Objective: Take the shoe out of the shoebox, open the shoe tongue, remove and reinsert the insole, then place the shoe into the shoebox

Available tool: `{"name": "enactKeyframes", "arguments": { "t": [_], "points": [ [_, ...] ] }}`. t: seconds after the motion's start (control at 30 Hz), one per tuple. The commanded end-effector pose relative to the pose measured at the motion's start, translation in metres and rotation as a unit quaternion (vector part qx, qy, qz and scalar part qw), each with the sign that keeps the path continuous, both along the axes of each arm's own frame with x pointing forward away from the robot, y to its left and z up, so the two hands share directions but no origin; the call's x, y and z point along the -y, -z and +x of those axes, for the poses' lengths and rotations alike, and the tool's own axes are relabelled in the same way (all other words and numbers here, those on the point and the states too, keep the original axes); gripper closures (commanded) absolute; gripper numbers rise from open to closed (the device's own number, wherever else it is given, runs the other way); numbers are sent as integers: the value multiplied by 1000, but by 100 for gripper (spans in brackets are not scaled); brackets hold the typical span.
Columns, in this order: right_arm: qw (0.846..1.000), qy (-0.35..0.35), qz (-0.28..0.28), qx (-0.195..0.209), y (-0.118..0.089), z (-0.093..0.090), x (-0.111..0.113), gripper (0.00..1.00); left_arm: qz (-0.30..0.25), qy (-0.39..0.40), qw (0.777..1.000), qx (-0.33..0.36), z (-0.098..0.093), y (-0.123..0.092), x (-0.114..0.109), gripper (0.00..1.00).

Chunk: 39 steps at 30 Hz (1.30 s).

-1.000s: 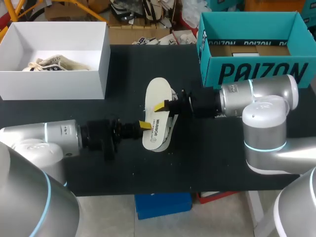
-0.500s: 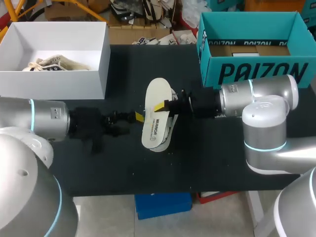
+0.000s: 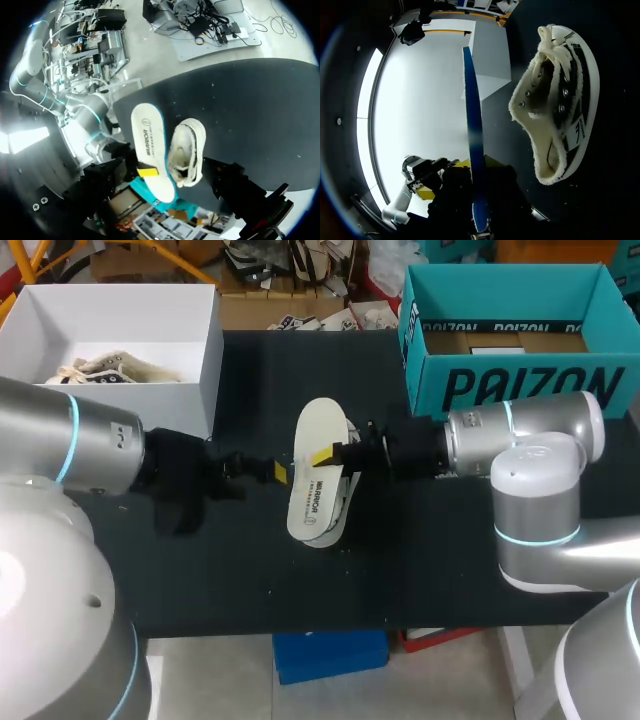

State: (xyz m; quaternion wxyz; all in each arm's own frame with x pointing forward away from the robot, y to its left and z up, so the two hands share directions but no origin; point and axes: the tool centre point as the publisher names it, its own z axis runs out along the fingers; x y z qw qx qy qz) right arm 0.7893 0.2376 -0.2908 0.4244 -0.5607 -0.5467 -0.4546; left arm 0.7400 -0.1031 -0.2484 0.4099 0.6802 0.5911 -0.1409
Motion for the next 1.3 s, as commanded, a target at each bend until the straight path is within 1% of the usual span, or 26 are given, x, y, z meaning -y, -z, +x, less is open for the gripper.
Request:
{"name": "enactKeyframes", "arguments": {
  "t": [0.03,0.1,0.13,0.23,0.3,0.37,0.47,0.63,1.1,1.3],
  "points": [
    [1000,2,1,1,1,-1,-1,100,75,-21,997,-28,-3,4,14,0],
    [1000,2,1,1,1,-1,-1,100,78,-24,995,-51,-4,5,21,0],
    [1000,2,1,1,1,-1,-1,100,90,-22,994,-64,-3,5,26,0],
    [1000,2,1,1,1,-1,-1,100,113,-22,990,-79,0,2,37,0],
    [1000,2,1,1,1,-1,-1,100,119,-19,989,-88,2,-1,43,0],
    [1000,2,1,1,1,-1,-1,100,152,-21,985,-78,5,-1,49,0],
    [1000,2,1,1,1,-1,-1,100,179,-22,980,-87,8,-3,55,0],
    [1000,2,1,1,1,-1,-1,100,220,-25,971,-91,7,-6,62,0],
    [1000,2,1,1,1,-1,-1,100,214,-28,972,-97,7,-6,62,0],
    [1000,2,1,1,1,-1,-1,100,200,0,973,-115,4,-19,71,0]
  ]
}}
